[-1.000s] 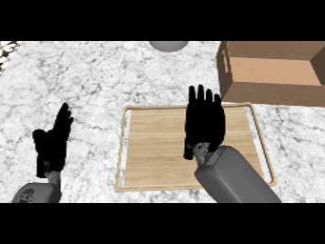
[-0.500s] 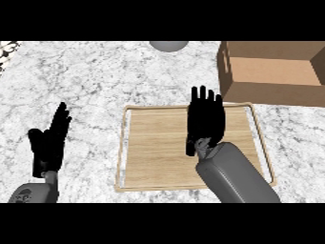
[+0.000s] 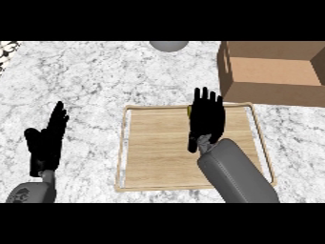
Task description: Pick the pear from the tray and place it in the cardboard box
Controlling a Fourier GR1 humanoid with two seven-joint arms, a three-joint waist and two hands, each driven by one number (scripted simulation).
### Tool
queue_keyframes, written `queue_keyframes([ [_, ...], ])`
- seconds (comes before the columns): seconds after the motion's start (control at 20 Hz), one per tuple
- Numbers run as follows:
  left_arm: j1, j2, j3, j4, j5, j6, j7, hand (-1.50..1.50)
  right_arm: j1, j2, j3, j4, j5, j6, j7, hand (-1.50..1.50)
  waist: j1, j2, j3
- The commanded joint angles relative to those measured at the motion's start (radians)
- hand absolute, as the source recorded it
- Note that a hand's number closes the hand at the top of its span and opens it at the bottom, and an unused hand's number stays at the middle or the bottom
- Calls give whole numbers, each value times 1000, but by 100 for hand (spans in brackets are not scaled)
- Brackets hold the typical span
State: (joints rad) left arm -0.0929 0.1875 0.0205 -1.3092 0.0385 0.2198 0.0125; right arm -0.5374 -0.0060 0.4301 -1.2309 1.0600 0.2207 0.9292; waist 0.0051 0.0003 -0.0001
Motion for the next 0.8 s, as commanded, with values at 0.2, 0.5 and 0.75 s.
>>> queue_keyframes([
  [0.2, 24, -29, 2, -30, -27, -5, 5, 0, 8, 6, -24, 99, 13, -77, -68, 150, -1, 0, 0],
  [0.5, 61, 3, 23, -59, -11, -42, 21, 0, -12, -11, 32, 108, 86, -168, -175, 150, 1, -1, 0],
  [0.75, 26, -45, 10, -38, -42, -3, 33, 0, -11, 6, 58, 147, 111, -237, -165, 150, 2, 0, 0],
])
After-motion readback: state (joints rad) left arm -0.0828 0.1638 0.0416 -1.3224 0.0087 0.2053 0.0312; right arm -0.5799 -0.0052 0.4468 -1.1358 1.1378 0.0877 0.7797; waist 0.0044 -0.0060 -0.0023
